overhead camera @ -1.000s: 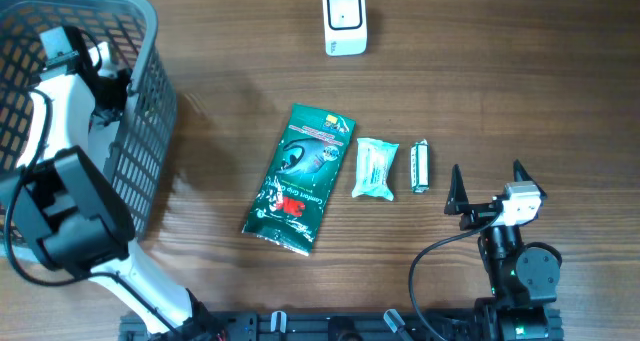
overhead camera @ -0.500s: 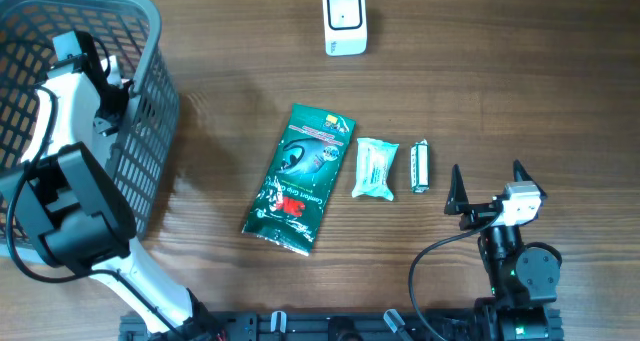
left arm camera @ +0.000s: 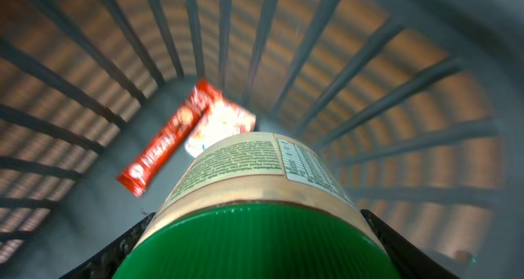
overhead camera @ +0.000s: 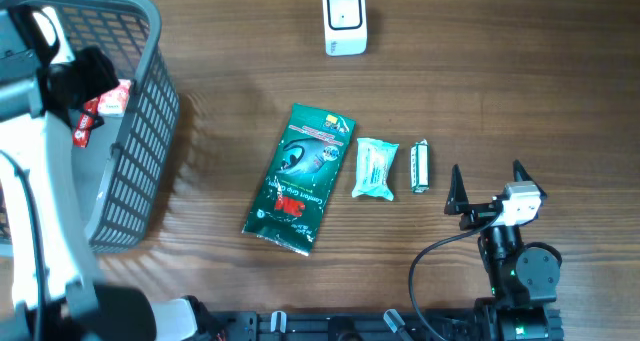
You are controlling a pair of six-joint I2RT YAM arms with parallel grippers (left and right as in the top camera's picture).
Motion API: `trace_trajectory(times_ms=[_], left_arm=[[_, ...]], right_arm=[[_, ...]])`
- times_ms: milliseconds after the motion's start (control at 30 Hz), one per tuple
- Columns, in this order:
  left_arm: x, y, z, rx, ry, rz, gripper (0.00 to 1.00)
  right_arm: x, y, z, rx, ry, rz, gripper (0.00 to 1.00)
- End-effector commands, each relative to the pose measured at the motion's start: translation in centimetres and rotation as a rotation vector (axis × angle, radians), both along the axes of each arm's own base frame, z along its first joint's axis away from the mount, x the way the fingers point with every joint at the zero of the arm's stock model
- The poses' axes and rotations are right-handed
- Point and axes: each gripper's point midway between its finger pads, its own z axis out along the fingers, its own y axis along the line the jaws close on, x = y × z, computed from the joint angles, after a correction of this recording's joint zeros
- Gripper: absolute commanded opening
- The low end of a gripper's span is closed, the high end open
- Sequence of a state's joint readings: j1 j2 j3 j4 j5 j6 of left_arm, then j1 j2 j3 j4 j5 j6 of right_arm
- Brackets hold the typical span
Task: Scan the item barcode
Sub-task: 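Reach into the basket and grasp the green-capped jar, then carry the jar toward the scanner and set it beside the glove pack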
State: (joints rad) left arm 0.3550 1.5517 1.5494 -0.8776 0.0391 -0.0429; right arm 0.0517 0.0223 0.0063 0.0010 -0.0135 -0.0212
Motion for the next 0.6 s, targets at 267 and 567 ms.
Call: trace_trajectory(times_ms=[267,567], left_arm=[[-6.2,-18.1,15.6,-0.211,-0.408,-0.372,0.59],[-2.9,-31.9,7.9,-0.344,-0.16,-0.625,0.59]], right_arm=[[0.0,-0.2,0.2,-0.005,-0.009,-0.011,1.0],[0.0,-0.2,0.2,-0.004,-0.009,-0.01,1.0]])
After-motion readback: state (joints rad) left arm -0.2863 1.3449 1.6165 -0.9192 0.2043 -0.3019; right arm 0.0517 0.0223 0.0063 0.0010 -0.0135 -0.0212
